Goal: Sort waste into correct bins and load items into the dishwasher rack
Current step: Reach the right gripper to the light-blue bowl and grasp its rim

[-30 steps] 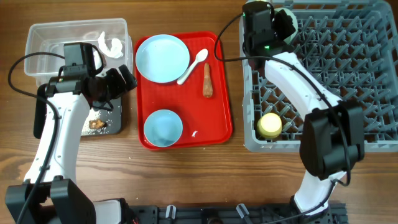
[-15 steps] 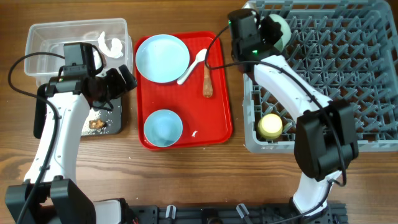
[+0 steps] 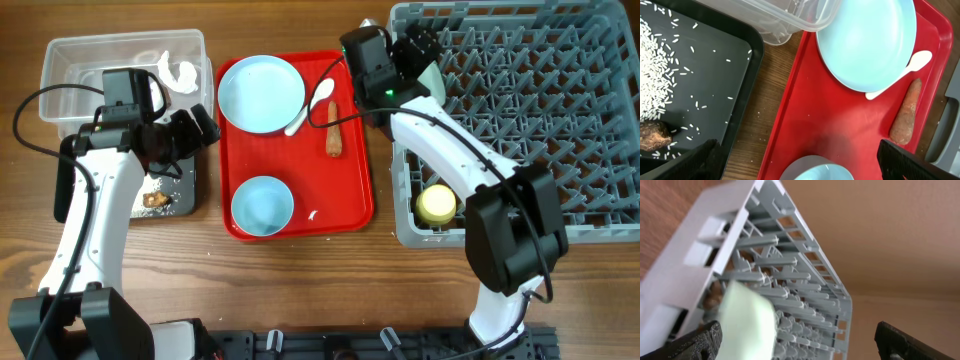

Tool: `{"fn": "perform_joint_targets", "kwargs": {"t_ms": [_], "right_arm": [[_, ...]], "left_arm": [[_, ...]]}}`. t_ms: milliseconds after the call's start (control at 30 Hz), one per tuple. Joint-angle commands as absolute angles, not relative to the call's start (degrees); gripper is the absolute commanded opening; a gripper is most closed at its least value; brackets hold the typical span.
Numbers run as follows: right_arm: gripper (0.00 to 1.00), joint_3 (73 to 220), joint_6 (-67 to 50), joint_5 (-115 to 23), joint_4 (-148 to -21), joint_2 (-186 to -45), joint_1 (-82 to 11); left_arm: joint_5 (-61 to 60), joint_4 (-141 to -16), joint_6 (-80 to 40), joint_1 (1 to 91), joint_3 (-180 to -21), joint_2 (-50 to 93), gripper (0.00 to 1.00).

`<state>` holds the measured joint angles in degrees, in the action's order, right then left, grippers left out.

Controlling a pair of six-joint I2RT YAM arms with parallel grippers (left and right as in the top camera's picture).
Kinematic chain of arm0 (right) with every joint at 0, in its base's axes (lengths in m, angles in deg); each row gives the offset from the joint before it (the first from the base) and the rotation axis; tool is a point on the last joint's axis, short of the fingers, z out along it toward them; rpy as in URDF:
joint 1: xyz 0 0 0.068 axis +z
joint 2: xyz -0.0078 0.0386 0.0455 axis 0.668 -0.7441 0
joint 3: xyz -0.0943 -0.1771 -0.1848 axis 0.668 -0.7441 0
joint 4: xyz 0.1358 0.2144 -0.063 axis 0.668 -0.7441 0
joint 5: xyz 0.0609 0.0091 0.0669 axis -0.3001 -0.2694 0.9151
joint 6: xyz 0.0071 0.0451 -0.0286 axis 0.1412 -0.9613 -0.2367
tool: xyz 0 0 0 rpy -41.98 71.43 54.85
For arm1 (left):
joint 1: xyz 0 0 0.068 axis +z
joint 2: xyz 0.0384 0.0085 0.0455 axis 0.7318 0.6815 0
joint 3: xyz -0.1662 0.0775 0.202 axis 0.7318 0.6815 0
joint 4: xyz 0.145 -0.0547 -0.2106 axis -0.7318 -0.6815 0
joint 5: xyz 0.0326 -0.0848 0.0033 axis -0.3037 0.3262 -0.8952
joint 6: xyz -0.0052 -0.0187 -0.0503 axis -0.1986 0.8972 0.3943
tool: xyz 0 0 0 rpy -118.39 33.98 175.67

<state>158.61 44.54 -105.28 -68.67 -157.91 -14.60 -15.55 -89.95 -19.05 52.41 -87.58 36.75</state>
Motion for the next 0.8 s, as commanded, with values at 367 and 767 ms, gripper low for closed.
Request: {"fn": "perform_joint_targets", "kwargs": {"t_ms": [367,767], "right_arm": [[0.99,159.0,14.7,-34.9,-79.1,-147.8,-13.8],[0.74,146.2,-24.2,-29.9,-83.3,-148.1,-9.1]], "left_arm": [[-15.7,-89.8,-19.2,52.7,-88.6,36.1,1.00],[-15.7,-89.8,-19.2,52.7,-88.6,36.1,1.00]]}}
